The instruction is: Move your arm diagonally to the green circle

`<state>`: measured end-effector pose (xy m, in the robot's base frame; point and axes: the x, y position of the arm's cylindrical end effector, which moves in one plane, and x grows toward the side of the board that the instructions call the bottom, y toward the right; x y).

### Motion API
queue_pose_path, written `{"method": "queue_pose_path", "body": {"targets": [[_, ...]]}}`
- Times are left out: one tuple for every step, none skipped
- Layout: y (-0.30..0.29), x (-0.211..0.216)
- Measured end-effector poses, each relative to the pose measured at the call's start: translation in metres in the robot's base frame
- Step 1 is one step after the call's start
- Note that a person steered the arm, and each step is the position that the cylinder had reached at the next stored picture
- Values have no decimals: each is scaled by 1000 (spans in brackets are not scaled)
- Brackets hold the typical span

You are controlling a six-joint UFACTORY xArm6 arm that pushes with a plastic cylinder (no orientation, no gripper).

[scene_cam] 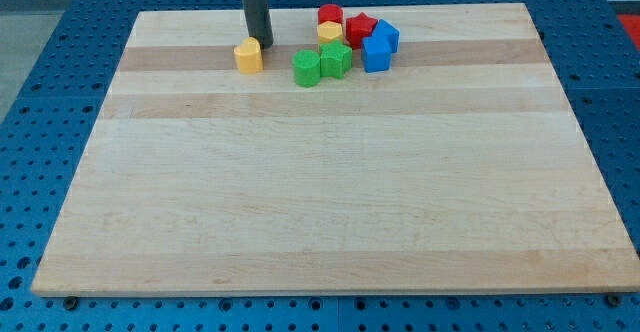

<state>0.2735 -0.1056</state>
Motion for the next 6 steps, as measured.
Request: {"method": "queue_pose_path", "body": {"targets": [[-6, 19], [-14, 38], [-25, 59], [-32, 41], [-32, -4], [-30, -46]]}}
